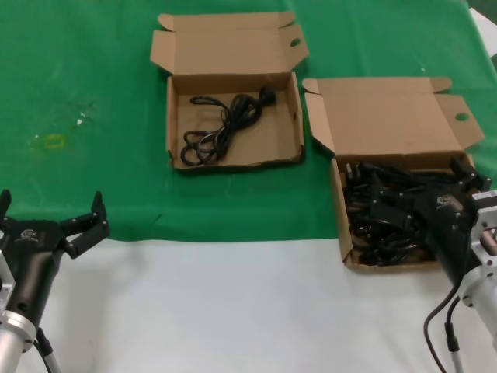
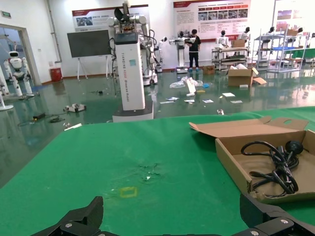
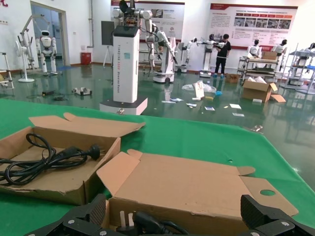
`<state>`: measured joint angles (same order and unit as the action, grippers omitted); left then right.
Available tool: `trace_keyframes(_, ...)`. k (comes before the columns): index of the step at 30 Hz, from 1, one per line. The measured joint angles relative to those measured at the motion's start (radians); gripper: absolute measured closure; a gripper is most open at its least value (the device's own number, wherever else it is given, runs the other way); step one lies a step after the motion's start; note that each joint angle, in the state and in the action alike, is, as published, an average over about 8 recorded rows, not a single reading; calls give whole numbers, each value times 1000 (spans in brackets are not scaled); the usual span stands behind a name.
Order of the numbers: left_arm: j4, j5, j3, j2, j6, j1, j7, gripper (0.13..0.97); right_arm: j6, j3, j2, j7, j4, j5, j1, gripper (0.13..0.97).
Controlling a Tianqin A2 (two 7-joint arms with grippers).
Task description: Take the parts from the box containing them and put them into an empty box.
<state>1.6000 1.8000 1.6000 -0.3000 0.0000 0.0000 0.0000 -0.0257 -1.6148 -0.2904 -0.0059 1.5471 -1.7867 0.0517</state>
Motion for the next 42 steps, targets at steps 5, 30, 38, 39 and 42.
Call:
trace_keyframes(5,0,0,0,0,0,0,0,132,0,0,0,0,0,0,0,129)
trace_keyframes(30,0,0,0,0,0,0,0,132,0,0,0,0,0,0,0,129)
trace_keyframes(38,0,0,0,0,0,0,0,132,0,0,0,0,0,0,0,129)
trace_keyframes(39,0,0,0,0,0,0,0,132,0,0,0,0,0,0,0,129)
trace_keyframes(42,0,0,0,0,0,0,0,132,0,0,0,0,0,0,0,129)
